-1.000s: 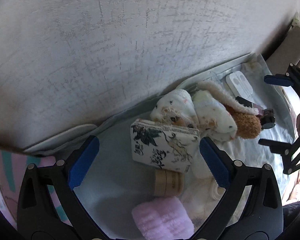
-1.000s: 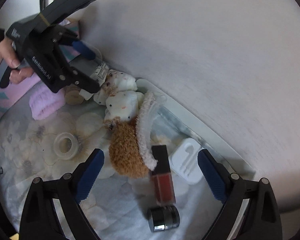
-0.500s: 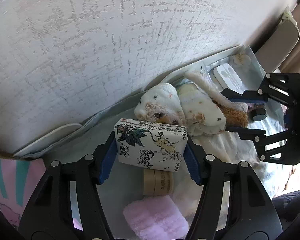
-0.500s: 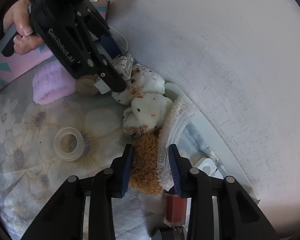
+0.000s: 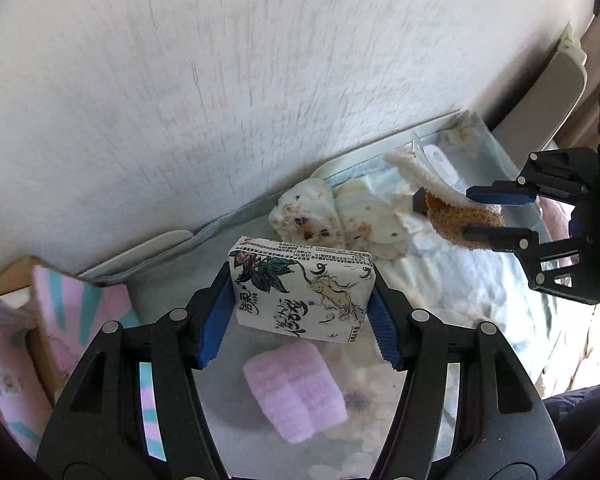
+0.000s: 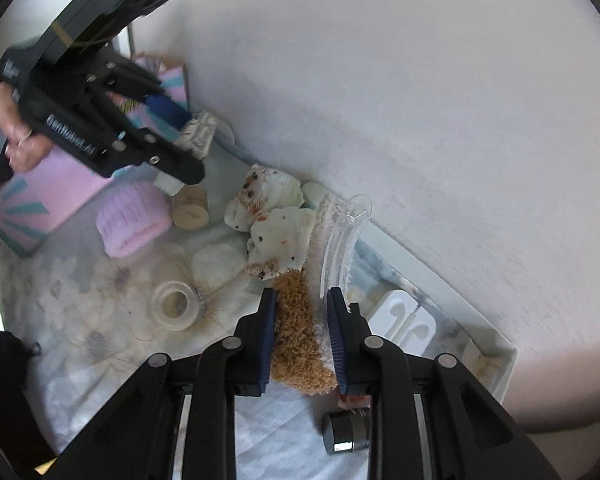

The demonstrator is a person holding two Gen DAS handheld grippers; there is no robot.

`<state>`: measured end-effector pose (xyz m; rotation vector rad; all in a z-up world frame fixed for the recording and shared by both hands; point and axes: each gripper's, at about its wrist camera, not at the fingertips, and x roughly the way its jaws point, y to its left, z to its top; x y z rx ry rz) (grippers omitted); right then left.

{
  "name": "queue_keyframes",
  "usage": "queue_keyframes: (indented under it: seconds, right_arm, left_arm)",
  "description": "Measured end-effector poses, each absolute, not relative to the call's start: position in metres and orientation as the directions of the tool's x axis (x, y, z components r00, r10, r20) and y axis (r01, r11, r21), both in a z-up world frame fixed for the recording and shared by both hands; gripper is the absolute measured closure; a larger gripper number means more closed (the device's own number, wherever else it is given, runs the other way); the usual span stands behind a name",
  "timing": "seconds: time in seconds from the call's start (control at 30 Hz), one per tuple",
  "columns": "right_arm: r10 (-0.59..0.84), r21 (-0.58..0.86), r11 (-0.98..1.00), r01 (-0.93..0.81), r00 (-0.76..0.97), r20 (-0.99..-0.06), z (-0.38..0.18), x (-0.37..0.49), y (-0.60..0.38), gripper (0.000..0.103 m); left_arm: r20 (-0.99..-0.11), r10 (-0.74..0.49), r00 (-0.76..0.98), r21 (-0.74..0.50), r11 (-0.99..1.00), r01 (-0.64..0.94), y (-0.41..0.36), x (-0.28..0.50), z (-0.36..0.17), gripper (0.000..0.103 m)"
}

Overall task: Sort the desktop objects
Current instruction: 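Grasp the printed tissue pack with left tool while right tool grasps the brown brush, then carry tissue pack and brush into the cardboard box and release both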

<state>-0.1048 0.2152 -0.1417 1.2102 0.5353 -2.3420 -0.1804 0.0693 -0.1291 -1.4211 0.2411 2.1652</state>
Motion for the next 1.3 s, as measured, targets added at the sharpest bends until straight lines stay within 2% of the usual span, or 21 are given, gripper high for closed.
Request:
queue_keyframes:
  seconds: [0.3,0.73,1.13,1.3]
  right_arm:
    - [-0.2,-0.115,-0.843,0.526,-0.503,-0.841,-0.095,-0.089,0.216,0.08]
    - [-0.272,-0.05,-0.824,0.564,-0.471,-0.839,-0.048,-0.098,0.153,0.08]
    - [-0.375,-0.025,-0.749,0.662,-0.455,-0.808,-0.018,-0.122,0.063,0.08]
    - [-0.446,0.048,-0.701,0.711,-0.385,-0.808,-0.017,-0.131,0.011,0.08]
  left_arm:
    - [-0.892,0.294,-0.344,-0.13,-0.895,-0.428,0.055,-0.146,-0.086,0.045]
    - [-0.862,0.19,-0.469,-0.036,-0.947,-0.318,-0.014,-0.104,-0.029,0.045]
    - [-0.852,0.076,-0.518,-0.027,-0.994,-0.102,-0.084,-0.056,-0.018,0.045]
    - [-0.862,0.049,-0.505,-0.058,-0.998,0.004,-0.116,-0.044,-0.022,0.045]
